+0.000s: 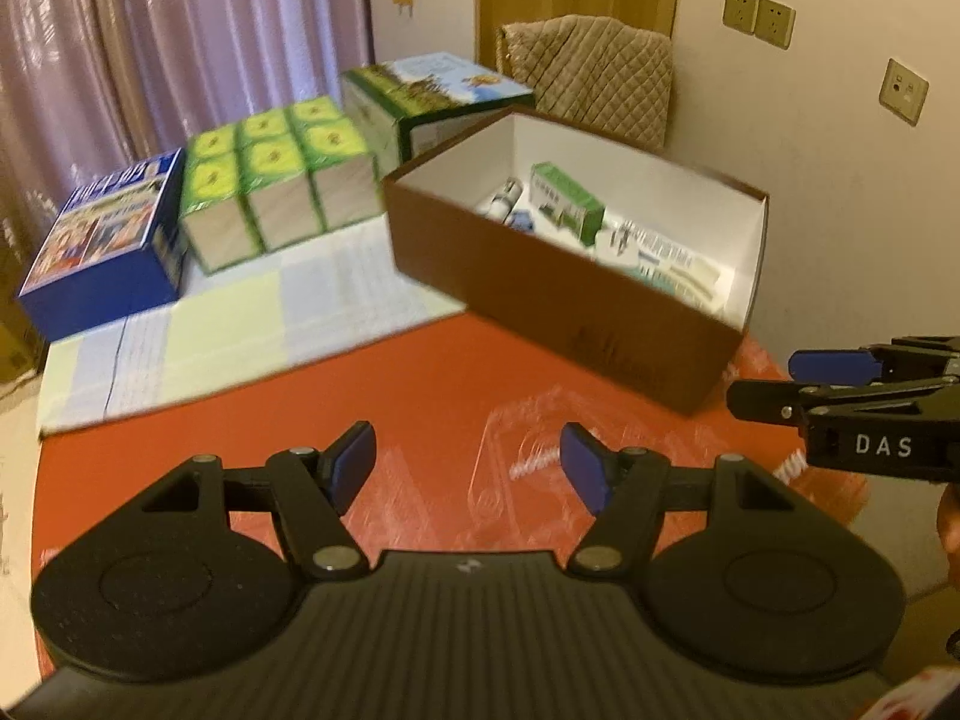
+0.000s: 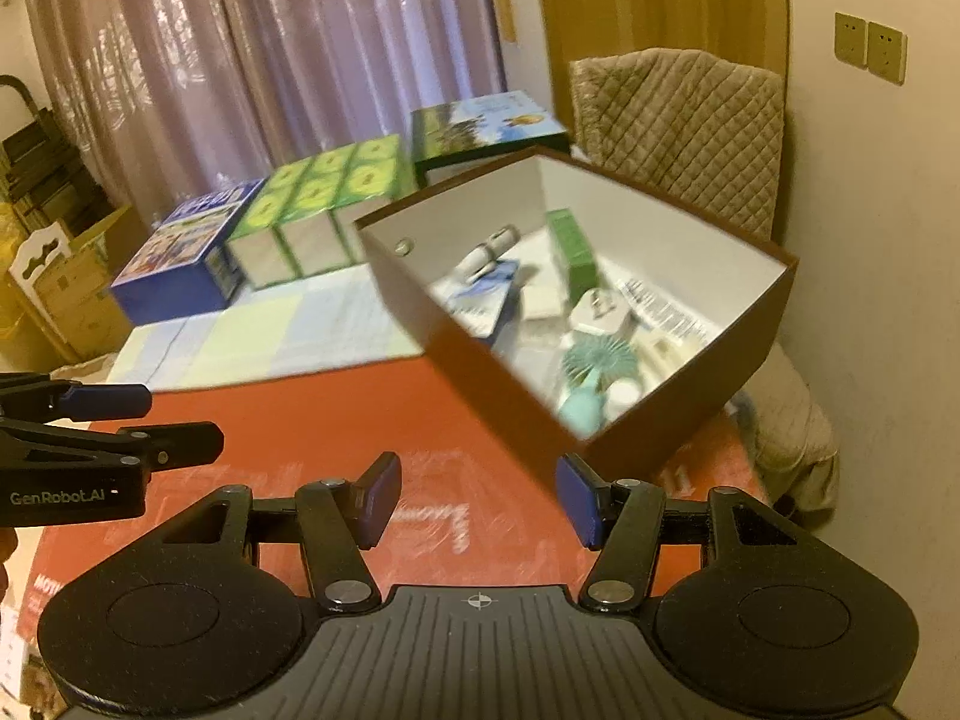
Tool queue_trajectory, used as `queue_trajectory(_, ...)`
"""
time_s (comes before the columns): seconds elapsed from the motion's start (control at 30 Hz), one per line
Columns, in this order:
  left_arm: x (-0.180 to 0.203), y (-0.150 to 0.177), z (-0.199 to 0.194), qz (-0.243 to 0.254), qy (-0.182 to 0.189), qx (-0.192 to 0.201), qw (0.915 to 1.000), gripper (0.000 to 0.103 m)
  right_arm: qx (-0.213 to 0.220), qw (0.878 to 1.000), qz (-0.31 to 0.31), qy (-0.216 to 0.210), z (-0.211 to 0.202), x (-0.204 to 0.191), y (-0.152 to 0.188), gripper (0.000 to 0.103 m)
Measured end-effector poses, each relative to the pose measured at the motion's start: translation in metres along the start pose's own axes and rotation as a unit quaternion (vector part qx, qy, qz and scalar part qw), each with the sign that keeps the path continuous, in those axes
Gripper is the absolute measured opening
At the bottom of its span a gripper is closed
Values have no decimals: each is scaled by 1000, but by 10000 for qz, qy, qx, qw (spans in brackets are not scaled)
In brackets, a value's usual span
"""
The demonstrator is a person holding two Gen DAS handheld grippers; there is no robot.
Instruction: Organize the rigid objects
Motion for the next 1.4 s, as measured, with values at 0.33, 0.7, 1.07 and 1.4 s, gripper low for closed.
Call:
queue_trajectory(0.33, -40, 57, -55, -188, -213, -120, 9995, 64, -194, 9997, 63, -131, -23, -54, 50, 54)
queue_trajectory(0.7, -62, 108, -97, -317, -372, -311, 9983, 64, -385, 9987, -24, -336, -48, -103, 97, 54)
queue_trajectory(1.07, -60, 126, -116, -306, -337, -318, 9985, 65, -453, 9982, -121, -380, -63, -122, 118, 54)
queue_trajectory(1.4, -61, 126, -118, -341, -352, -295, 9984, 65, -416, 9978, -198, -470, -65, -129, 116, 54)
Point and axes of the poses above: each gripper's, at about its wrist camera, not at the fingertips, and z roughly the way its jaws point, x to its right, y to its underside, the point moved 8 cm from there along z, roughly the way its jaws point, and after that the axes turned 8 degrees about x, right-handed, at the moved point
